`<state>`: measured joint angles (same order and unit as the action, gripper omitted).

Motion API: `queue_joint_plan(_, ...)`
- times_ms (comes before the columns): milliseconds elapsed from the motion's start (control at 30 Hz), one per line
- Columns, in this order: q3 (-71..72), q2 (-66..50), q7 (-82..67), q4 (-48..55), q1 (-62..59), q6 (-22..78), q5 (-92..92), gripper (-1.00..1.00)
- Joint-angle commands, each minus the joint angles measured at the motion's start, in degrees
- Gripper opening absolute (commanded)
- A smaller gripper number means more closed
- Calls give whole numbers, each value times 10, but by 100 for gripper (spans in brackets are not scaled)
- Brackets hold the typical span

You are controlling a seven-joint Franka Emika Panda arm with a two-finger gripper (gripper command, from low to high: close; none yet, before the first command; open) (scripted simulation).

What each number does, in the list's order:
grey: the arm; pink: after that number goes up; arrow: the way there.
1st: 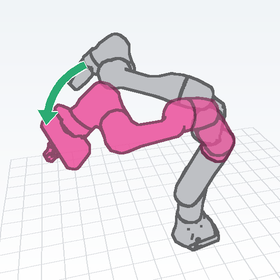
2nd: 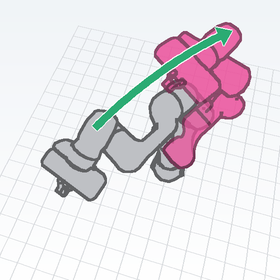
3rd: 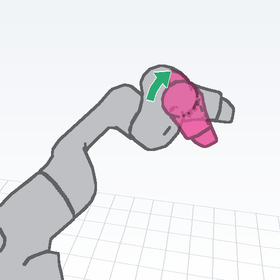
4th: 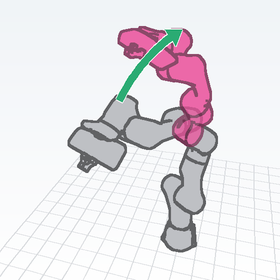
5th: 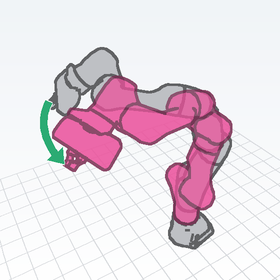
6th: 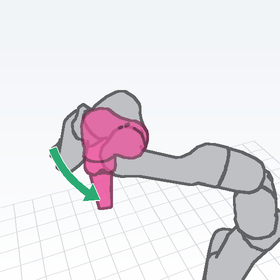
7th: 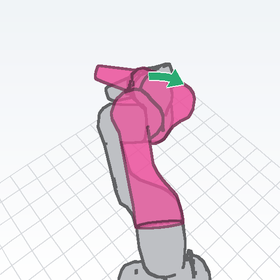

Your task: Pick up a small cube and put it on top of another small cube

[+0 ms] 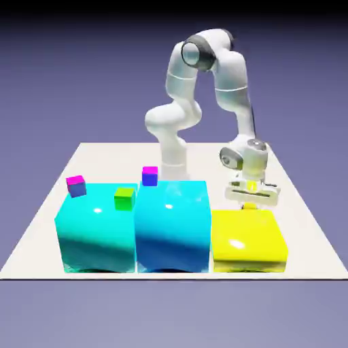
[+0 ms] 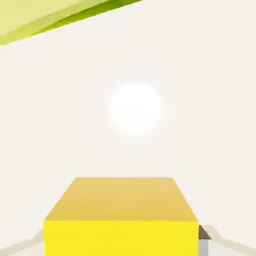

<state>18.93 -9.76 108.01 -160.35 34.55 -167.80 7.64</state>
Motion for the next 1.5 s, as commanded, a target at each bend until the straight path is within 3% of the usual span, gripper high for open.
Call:
queue_joint_plan(0, 9, 21, -10, -3, -6, 18, 15, -100)
queue_joint_plan(200, 48, 82, -47, 30, -48, 90, 61, -100)
queue_joint_plan(833, -337, 185, -192, 391, -341, 554, -52, -100)
queue_joint_plan(967, -386, 189, -190, 361, -330, 559, -70, -100)
queue_joint_plan(1200, -256, 149, -214, 292, -465, 456, -40, -100)
queue_joint_plan(1233, -255, 149, -214, 292, -465, 456, -40, 100)
queue_joint_plan(1467, -377, 186, -192, 356, -340, 551, -68, 100)
